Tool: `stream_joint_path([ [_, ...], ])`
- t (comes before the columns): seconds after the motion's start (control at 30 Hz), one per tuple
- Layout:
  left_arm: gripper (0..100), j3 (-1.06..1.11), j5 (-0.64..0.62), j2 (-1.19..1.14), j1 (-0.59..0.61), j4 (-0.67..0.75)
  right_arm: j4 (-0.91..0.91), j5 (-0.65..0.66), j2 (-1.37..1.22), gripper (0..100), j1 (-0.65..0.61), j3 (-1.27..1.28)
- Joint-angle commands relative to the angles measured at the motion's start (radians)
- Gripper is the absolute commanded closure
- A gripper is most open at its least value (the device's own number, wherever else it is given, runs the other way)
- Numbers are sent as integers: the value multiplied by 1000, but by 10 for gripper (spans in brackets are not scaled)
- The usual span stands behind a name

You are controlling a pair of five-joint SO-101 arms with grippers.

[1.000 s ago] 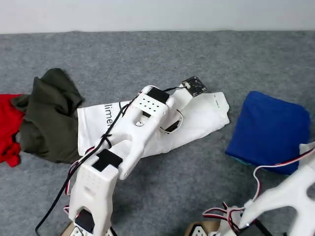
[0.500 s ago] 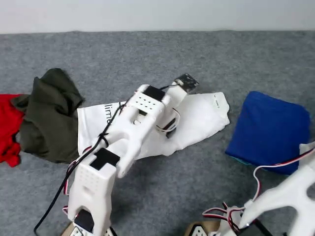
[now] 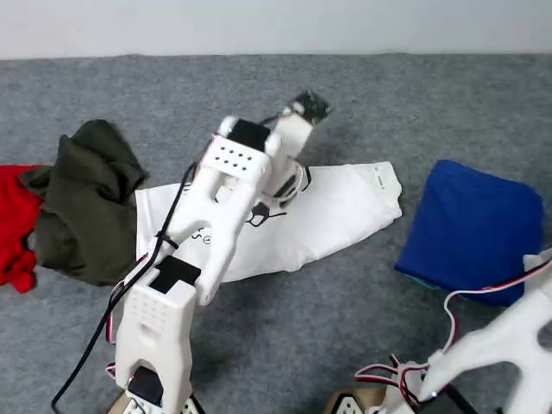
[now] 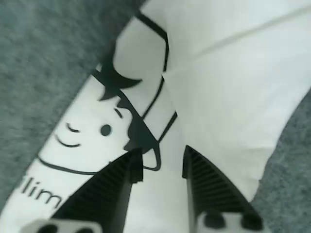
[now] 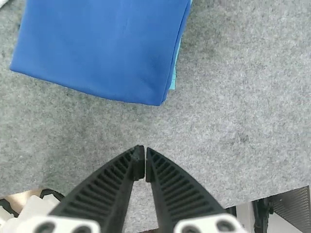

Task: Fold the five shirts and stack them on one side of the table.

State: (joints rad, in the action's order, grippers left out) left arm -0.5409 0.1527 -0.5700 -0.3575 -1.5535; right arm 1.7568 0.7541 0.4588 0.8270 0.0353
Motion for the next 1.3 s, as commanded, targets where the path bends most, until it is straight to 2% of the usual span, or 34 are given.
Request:
stream_joint_path([
  [0.0, 863, -203, -9, 60, 20, -110, 38, 12, 25, 990, -12, -6],
  [0.13, 863, -340, -15, 52, 68, -201, 38, 12, 24, 990, -53, -6],
  [0.23, 863, -346, -18, 60, 129, -201, 38, 12, 24, 990, -99, -6],
  [0.37, 863, -340, -98, 61, 206, -204, 38, 11, 24, 990, -142, -5],
  [0.47, 863, -337, -114, 80, 258, -204, 38, 11, 24, 990, -163, 15],
  [0.7, 863, -120, -109, 296, 279, -203, 38, 11, 33, 990, -170, 104],
  [0.87, 863, 45, -109, 423, 354, -199, 36, 12, 25, 990, -197, 150],
  [1.07, 863, 143, -110, 470, 457, -199, 36, 6, 31, 990, -257, 160],
  [1.27, 861, 257, -115, 470, 508, -199, 39, 3, 35, 990, -297, 158],
])
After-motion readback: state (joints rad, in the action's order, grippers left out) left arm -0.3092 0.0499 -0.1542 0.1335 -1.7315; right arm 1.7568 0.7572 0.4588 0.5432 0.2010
